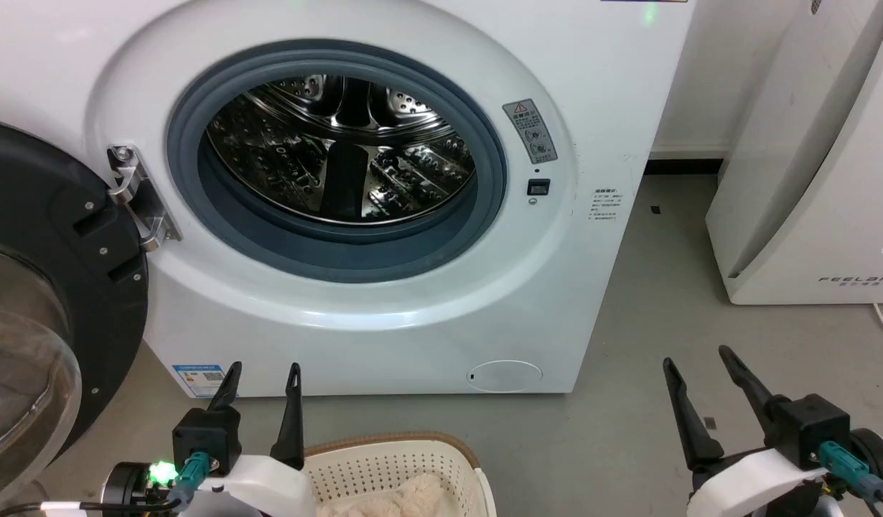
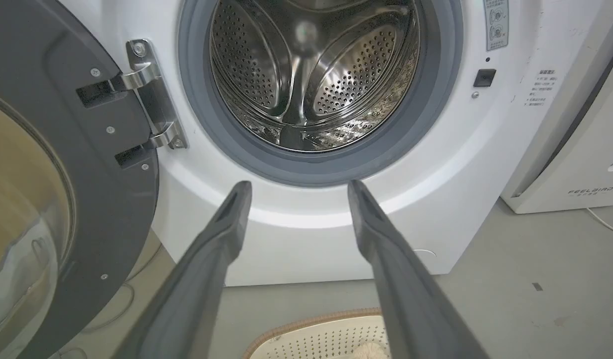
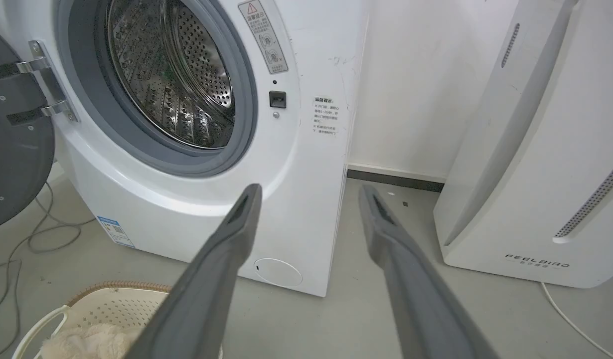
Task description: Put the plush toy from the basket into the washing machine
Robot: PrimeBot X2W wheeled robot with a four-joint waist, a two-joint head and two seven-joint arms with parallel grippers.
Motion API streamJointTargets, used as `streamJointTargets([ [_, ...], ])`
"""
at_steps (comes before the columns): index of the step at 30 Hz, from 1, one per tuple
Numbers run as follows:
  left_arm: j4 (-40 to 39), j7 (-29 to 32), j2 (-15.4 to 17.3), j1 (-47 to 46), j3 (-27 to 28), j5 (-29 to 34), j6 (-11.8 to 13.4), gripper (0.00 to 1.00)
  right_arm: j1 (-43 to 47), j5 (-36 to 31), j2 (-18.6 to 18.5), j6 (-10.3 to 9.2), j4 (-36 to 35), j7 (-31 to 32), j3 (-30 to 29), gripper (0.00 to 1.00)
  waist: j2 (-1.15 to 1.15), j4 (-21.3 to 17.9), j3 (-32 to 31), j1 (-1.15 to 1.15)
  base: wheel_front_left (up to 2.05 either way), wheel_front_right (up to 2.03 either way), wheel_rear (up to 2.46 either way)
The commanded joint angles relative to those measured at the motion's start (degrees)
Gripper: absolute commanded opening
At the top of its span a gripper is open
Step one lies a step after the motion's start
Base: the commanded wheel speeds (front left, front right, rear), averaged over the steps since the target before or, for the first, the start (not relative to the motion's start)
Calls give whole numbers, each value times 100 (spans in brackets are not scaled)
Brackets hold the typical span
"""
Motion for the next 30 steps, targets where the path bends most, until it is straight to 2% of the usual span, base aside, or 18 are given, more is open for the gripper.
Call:
streamJointTargets([
  [1,39,-69,0,-26,-13,-53,-8,100,-17,57,0,-1,-32,-72,-25,100,0,-5,22,0,0,0,0],
  [30,1124,-416,15,-639,-169,-221,-163,100,-268,233,-1,-2,-209,-417,-177,100,0,-155,864,0,0,0,0],
])
